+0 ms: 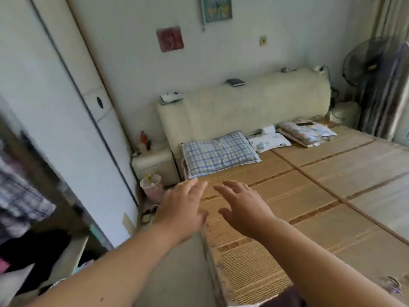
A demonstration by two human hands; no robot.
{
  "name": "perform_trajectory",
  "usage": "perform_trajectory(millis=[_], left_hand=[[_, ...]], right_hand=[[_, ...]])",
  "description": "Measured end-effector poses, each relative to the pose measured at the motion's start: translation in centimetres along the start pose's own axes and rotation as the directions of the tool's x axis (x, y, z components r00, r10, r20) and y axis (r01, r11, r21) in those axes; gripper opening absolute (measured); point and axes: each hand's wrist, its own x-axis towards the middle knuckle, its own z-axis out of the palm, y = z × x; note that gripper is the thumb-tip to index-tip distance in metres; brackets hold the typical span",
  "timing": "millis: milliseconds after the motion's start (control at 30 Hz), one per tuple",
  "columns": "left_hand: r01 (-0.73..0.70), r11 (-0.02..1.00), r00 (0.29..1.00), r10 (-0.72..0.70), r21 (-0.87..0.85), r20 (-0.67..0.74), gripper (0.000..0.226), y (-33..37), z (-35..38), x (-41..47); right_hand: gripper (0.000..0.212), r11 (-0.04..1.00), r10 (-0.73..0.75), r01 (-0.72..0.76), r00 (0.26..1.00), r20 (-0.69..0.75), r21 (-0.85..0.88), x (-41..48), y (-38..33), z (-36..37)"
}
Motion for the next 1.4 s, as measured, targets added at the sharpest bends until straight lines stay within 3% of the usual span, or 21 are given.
perform_trajectory(millis=[333,667,767,900,1033,1200,1400], left_hand=[[0.333,0.910,0.921,-0.257,0.247,-0.294,0.072,-18.2,-15.3,-13.4],[0.632,0.709,0.724,-0.396,0.314,-0.565,0.068,-26.1,-25.7,-21.2],[0.711,0.606,0.656,-0.391,0.356,-0.645,0.065,-27.8,-28.3,-21.9],[0.771,0.448,0.619,-0.364,0.452,-0.696,0.065,-30.0,-31.3,-22.1],[0.862,0.252,0.503,-0.316,0.439,-0.805,0.068,-31.7,-34.8,-21.6],[0.947,0.099,0.319,-0.210,0.305,-0.924,0.088,-34.0,-40.1,-20.8],[0.987,0.147,0.081,-0.096,0.066,-0.992,0.086,-35.9,-43.6,-19.1]], right_hand=[[0.063,0.902,-0.424,0.430,0.899,-0.110,0.043,10.6,-26.1,0.3],[0.063,0.673,-0.677,0.727,0.679,-0.286,0.135,17.0,-44.0,-0.7],[0.063,0.580,-0.727,0.798,0.598,-0.337,0.164,19.8,-48.2,-1.0],[0.063,0.415,-0.789,0.888,0.459,-0.407,0.198,23.8,-53.1,-1.7],[0.062,0.248,-0.824,0.939,0.334,-0.457,0.240,27.9,-58.2,-2.9],[0.062,0.152,-0.843,0.941,0.284,-0.457,0.304,32.9,-64.2,-3.9],[0.058,0.105,-0.862,0.921,0.272,-0.429,0.374,37.6,-71.6,-4.3]])
